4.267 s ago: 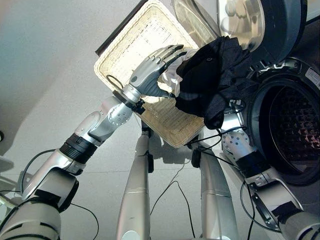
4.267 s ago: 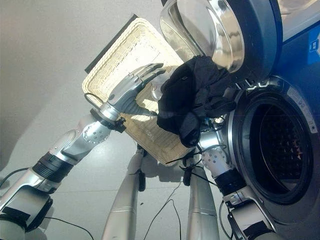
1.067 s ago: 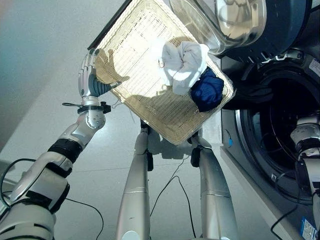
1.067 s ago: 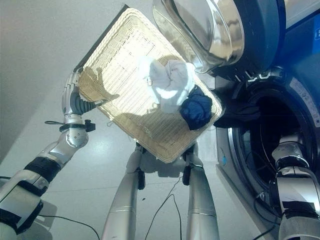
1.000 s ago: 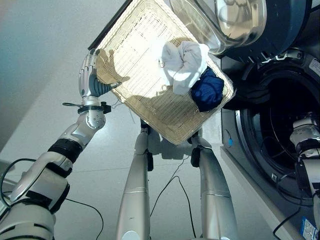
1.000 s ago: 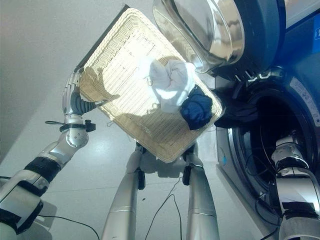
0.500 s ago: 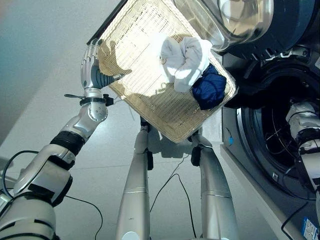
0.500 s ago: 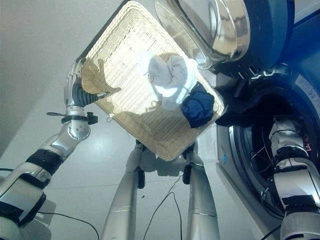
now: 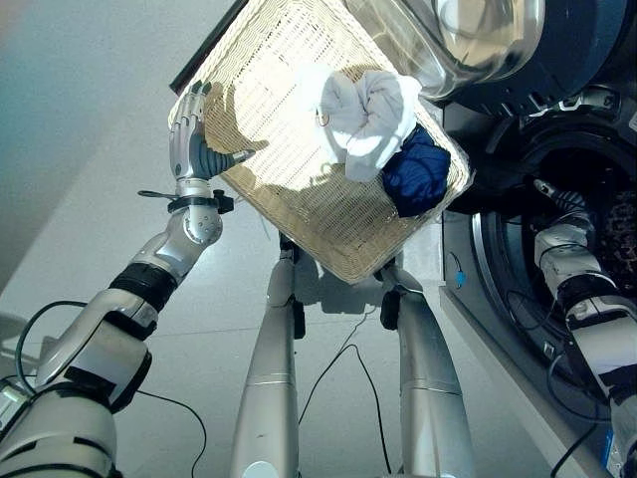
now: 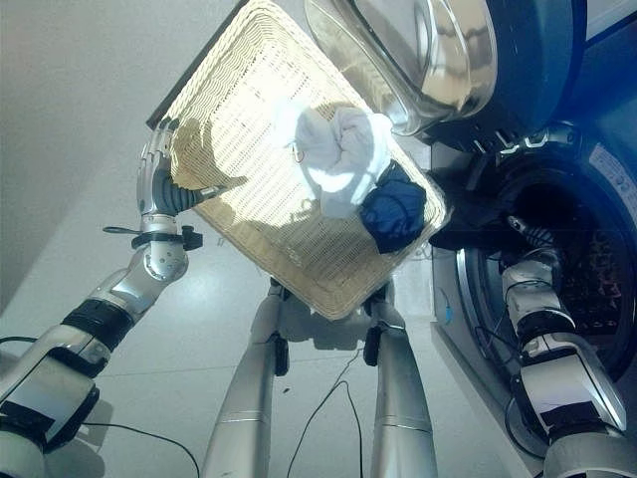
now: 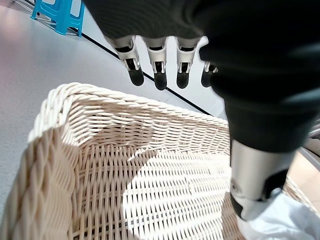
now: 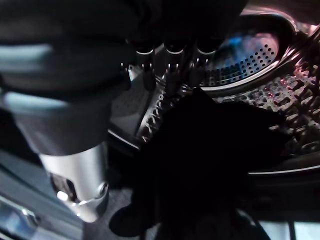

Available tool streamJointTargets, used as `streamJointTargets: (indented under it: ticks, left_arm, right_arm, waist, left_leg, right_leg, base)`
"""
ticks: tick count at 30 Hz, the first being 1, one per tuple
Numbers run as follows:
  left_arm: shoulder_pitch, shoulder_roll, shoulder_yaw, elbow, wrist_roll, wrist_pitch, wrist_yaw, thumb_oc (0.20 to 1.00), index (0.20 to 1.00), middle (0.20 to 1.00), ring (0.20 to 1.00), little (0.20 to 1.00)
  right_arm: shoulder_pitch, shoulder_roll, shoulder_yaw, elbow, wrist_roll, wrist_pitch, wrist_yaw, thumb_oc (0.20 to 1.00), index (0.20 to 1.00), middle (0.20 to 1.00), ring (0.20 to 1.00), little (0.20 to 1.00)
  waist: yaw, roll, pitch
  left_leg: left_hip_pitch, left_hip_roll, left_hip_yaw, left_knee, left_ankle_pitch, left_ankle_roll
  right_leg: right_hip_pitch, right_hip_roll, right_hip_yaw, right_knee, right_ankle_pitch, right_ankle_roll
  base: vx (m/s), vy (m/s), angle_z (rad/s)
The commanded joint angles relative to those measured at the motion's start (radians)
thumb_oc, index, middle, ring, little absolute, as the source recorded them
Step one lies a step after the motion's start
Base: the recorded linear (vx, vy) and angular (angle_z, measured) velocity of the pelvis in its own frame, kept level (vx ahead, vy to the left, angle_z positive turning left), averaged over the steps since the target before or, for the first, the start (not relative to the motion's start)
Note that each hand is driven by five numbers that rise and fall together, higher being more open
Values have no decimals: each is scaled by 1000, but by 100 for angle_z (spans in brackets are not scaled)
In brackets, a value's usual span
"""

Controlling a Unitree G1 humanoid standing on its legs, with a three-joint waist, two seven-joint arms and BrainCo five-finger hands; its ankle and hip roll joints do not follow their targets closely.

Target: Put the clothes into the washing machine.

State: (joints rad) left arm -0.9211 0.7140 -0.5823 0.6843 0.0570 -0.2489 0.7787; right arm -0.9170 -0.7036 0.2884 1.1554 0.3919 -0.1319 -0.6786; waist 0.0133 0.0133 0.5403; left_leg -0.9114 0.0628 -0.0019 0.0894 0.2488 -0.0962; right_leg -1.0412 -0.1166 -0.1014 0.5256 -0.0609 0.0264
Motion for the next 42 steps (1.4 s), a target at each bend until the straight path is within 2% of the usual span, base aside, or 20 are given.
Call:
streamJointTargets:
  ticks: [1, 6, 13, 18, 26, 29, 31, 32, 33, 36, 37, 38, 39, 42]
  left_arm:
    - [-30, -48, 69, -9, 23, -12, 30, 1000, 1000, 1000, 1000, 1000]
    - [-29, -64, 75, -7, 34, -14, 26, 1000, 1000, 1000, 1000, 1000]
    - [-51, -76, 62, 3, 35, -6, 25, 1000, 1000, 1000, 1000, 1000]
    - [-63, -91, 61, -3, 42, 3, 17, 1000, 1000, 1000, 1000, 1000]
    - [-71, -108, 54, -9, 50, 12, 13, 1000, 1000, 1000, 1000, 1000]
    - [-74, -110, 52, -9, 51, 11, 13, 1000, 1000, 1000, 1000, 1000]
    - [-80, -113, 51, -9, 50, 13, 11, 1000, 1000, 1000, 1000, 1000]
    - [-81, -113, 51, -9, 49, 13, 11, 1000, 1000, 1000, 1000, 1000]
    - [-79, -111, 52, -13, 45, 11, 10, 1000, 1000, 1000, 1000, 1000]
    - [-77, -113, 51, -19, 44, 12, 10, 1000, 1000, 1000, 1000, 1000]
    - [-75, -113, 51, -25, 44, 12, 11, 1000, 1000, 1000, 1000, 1000]
    - [-76, -113, 48, -25, 44, 11, 12, 1000, 1000, 1000, 1000, 1000]
    - [-77, -114, 48, -25, 45, 10, 12, 1000, 1000, 1000, 1000, 1000]
    - [-77, -113, 47, -30, 40, 7, 9, 1000, 1000, 1000, 1000, 1000]
  right_arm:
    - [-9, -50, 34, -4, -25, 11, -3, 1000, 1000, 1000, 1000, 1000]
    - [-15, -25, 45, 18, -9, 69, 60, 1000, 1000, 1000, 1000, 1000]
    - [-48, -9, 61, 49, 2, 103, 92, 1000, 1000, 1000, 1000, 1000]
    - [-92, 1, 85, 84, 3, 209, 154, 1000, 1000, 1000, 1000, 1000]
    - [-130, 21, 122, 123, -48, 309, 220, 1000, 1000, 1000, 1000, 1000]
    - [-146, 23, 144, 142, -86, 354, 229, 1000, 1000, 1000, 1000, 1000]
    - [-163, 24, 169, 162, -154, 419, 251, 1000, 1000, 1000, 1000, 1000]
    - [-164, 23, 175, 166, -168, 427, 251, 1000, 1000, 1000, 1000, 1000]
    - [-165, 21, 198, 173, -255, 469, 263, 1000, 1000, 1000, 1000, 1000]
    - [-174, 20, 225, 187, -325, 511, 288, 1000, 1000, 1000, 1000, 1000]
    - [-179, 20, 244, 194, -356, 526, 298, 645, 645, 645, 645, 645]
    - [-183, 20, 259, 201, -366, 530, 294, 376, 376, 376, 376, 376]
    - [-187, 20, 269, 205, -383, 530, 294, 200, 200, 200, 200, 200]
    - [-198, 21, 291, 207, -445, 546, 308, 200, 200, 200, 200, 200]
  waist:
    - [-20, 33, -20]
    - [-16, 39, -20]
    - [-10, 47, -20]
    - [-2, 57, -20]
    - [9, 65, -20]
    - [14, 70, -20]
    - [18, 75, -20]
    - [19, 76, -20]
    - [20, 80, -20]
    - [22, 82, -20]
    - [23, 84, -20]
    - [25, 86, -20]
    - [26, 86, -20]
    - [28, 89, -20]
  left_leg:
    - [0, -66, 30, 132, -151, 0]
    - [-2, -66, 33, 130, -145, -2]
    - [-8, -67, 29, 128, -140, -3]
    - [-13, -72, 25, 128, -137, -2]
    - [-19, -74, 21, 127, -130, -1]
    - [-21, -75, 17, 124, -126, 0]
    - [-23, -76, 17, 121, -122, 0]
    - [-24, -77, 16, 122, -122, 1]
    - [-30, -79, 15, 127, -121, 2]
    - [-31, -80, 14, 125, -120, 4]
    - [-35, -79, 14, 124, -118, 4]
    - [-38, -79, 14, 123, -115, 4]
    - [-40, -80, 13, 124, -115, 5]
    - [-46, -83, 10, 127, -115, 6]
  right_leg:
    - [76, 35, -38, -282, 225, 123]
    - [73, 38, -38, -280, 225, 122]
    - [67, 34, -41, -281, 228, 123]
    - [60, 33, -42, -279, 231, 122]
    - [56, 32, -47, -277, 231, 120]
    - [53, 30, -48, -277, 233, 120]
    - [49, 30, -49, -276, 233, 119]
    - [48, 30, -49, -274, 233, 118]
    - [42, 29, -48, -270, 234, 118]
    - [40, 30, -48, -270, 234, 117]
    - [37, 30, -49, -269, 235, 117]
    - [35, 30, -50, -270, 235, 116]
    - [33, 30, -50, -269, 235, 115]
    - [28, 31, -48, -268, 235, 115]
  base:
    - [0, 0, 0]
    - [0, 0, 0]
    - [0, 0, 0]
    - [0, 0, 0]
    - [0, 0, 0]
    - [0, 0, 0]
    - [1, 2, 2]
    - [10, 5, 6]
    - [11, 5, 5]
    - [0, 0, 0]
    - [8, -1, 3]
    - [9, -3, 3]
    - [0, 0, 0]
    - [0, 0, 0]
